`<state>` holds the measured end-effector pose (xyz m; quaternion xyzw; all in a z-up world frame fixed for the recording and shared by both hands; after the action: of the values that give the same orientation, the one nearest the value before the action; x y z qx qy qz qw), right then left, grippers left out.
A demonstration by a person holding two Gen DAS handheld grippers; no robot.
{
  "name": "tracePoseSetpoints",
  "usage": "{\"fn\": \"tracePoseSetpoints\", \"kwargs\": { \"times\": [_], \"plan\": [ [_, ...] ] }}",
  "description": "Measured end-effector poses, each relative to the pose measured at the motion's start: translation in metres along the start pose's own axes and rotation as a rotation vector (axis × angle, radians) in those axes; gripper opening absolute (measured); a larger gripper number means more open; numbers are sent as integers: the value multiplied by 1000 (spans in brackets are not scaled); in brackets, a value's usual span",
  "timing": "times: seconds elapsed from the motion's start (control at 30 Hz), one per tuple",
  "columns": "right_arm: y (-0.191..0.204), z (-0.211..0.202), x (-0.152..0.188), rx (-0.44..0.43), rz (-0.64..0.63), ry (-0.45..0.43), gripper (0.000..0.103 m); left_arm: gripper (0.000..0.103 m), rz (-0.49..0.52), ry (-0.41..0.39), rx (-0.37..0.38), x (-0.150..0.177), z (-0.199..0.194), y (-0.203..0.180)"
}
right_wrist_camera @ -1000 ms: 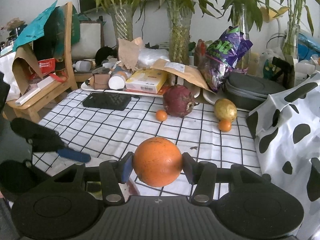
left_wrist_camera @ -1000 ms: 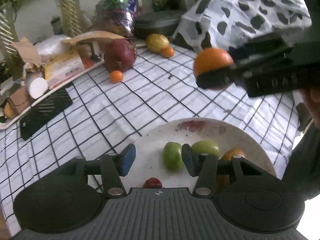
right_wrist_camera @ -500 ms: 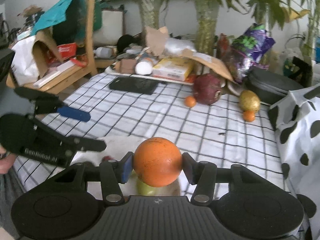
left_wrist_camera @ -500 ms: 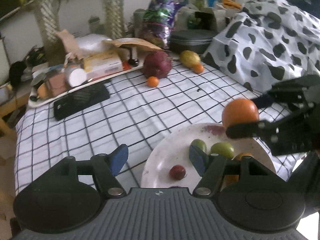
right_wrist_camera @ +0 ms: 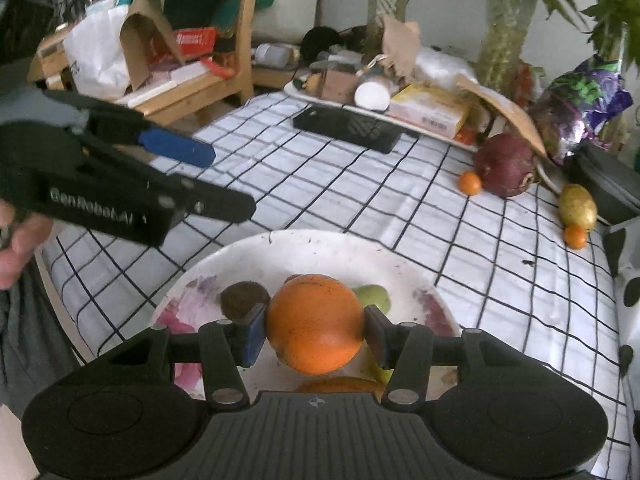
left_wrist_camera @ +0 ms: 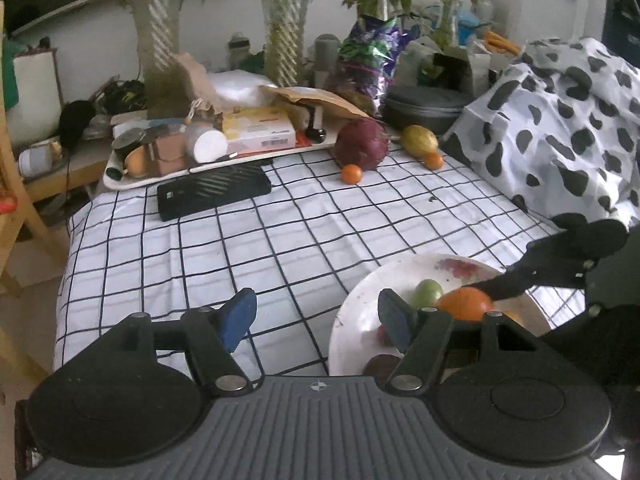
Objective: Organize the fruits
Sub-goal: 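Open the left gripper over the plate while the right lowers and releases the orange, then withdraw both grippers from the plate toward the small orange kumquats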
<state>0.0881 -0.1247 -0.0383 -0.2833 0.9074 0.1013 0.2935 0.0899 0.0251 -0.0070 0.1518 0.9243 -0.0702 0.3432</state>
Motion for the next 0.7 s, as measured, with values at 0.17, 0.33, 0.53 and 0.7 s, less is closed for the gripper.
{"fn": "tracePoseSetpoints", "kwargs": {
  "times": [0.17,0.33,0.53,0.7],
  "plan": [
    [2,13,0,10,-14,42,54,66,-6,11,0,0,3,2],
    [6,19,0,45,-45,33,79,66,-1,15,0,0,4,0],
    [3,13,2,80,-52,13,89,66,-2,23,2,0,6,-1],
    [2,0,8,91,-61,-10,97,66,-4,25,12,-1,6,-2]
  ]
}}
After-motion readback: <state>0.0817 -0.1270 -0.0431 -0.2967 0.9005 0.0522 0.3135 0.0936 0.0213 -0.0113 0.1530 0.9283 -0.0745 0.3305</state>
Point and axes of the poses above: each gripper's, at about its wrist camera, not at the fingertips, and z roughly the way its jaws point, y to its left, x to its underside, the point moved 1 cm from there along z, roughly the way its jaws point, and after that the axes turned 6 degrees about y, right-handed, at the moved point
